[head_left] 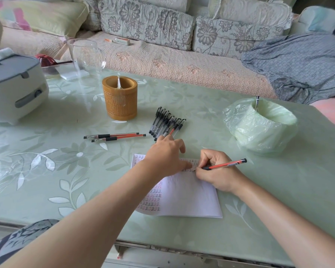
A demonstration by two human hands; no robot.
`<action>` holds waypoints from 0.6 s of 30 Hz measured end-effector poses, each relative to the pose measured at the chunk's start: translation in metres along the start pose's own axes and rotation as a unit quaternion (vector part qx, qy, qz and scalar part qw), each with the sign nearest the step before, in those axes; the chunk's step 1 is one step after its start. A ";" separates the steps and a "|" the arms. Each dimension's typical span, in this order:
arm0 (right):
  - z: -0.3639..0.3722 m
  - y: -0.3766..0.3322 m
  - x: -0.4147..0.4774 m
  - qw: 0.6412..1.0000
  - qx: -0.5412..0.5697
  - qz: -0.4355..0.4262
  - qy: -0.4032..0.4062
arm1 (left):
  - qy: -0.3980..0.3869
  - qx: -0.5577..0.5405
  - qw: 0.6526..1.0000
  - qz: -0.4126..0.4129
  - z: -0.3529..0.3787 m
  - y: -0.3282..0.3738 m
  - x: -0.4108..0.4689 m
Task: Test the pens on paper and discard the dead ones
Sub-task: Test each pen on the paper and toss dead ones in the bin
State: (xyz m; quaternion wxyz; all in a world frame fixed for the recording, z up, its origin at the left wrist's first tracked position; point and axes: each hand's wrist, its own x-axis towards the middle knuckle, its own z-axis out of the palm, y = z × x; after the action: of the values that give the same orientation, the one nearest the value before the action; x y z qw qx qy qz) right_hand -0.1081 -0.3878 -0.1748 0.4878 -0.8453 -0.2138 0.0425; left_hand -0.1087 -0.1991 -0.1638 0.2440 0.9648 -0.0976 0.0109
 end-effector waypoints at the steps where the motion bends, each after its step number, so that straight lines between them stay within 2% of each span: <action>1: 0.000 0.000 0.000 1.000 0.000 0.001 0.001 | 0.001 0.001 1.000 0.000 0.000 0.000 0.000; 10: 0.000 -0.004 0.000 1.000 -0.010 0.006 0.004 | 0.003 0.002 1.000 -0.003 -0.001 0.002 -0.001; 18: -0.003 -0.005 0.002 0.991 0.105 0.066 0.042 | -0.029 0.006 0.999 0.018 -0.010 0.000 -0.001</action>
State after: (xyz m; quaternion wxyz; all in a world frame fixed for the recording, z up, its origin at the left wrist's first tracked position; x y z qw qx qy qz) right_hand -0.1075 -0.3870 -0.1687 0.5788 -0.8024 -0.1314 0.0618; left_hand -0.1096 -0.1939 -0.1548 0.2350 0.9643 -0.1216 -0.0124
